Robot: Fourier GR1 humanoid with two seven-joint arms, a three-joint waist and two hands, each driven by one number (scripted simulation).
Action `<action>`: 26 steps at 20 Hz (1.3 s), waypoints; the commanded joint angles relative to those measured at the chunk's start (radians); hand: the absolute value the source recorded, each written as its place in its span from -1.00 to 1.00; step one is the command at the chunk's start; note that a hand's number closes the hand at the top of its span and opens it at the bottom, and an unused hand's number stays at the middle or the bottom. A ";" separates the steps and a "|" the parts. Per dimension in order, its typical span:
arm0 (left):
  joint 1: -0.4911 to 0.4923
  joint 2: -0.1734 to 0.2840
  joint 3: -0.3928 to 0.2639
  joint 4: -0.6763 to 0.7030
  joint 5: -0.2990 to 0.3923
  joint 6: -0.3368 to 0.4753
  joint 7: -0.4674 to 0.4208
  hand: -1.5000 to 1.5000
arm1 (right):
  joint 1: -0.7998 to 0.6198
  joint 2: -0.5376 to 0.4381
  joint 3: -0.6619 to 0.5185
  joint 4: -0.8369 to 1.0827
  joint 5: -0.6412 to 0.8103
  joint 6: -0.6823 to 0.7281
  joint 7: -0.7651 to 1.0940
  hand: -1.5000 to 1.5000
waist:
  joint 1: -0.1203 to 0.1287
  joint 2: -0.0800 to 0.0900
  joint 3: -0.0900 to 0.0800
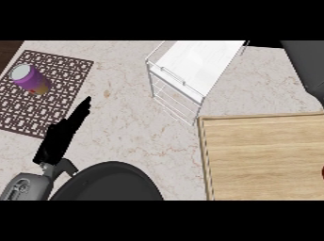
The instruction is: Pick the eggplant from the tray and place it in the tiered shelf
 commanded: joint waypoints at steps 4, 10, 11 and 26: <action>0.004 -0.072 -0.043 0.009 -0.001 0.016 0.018 0.00 | -0.038 0.104 -0.077 0.106 -0.078 0.106 0.017 1.00 | 0.004 0.008 -0.007; 0.023 -0.059 -0.031 0.016 0.016 0.001 -0.024 0.00 | -0.029 0.135 -0.297 0.220 -0.303 0.280 0.143 -1.00 | 0.020 0.015 -0.008; 0.038 -0.054 -0.034 0.008 0.011 0.003 -0.023 0.00 | -0.039 0.141 -0.330 0.227 -0.335 0.284 0.166 -1.00 | 0.018 0.009 -0.007; 0.027 -0.042 -0.019 -0.006 0.021 0.003 -0.018 0.00 | -0.006 -0.126 -0.565 0.150 -0.546 -0.016 0.216 -1.00 | 0.002 0.018 -0.006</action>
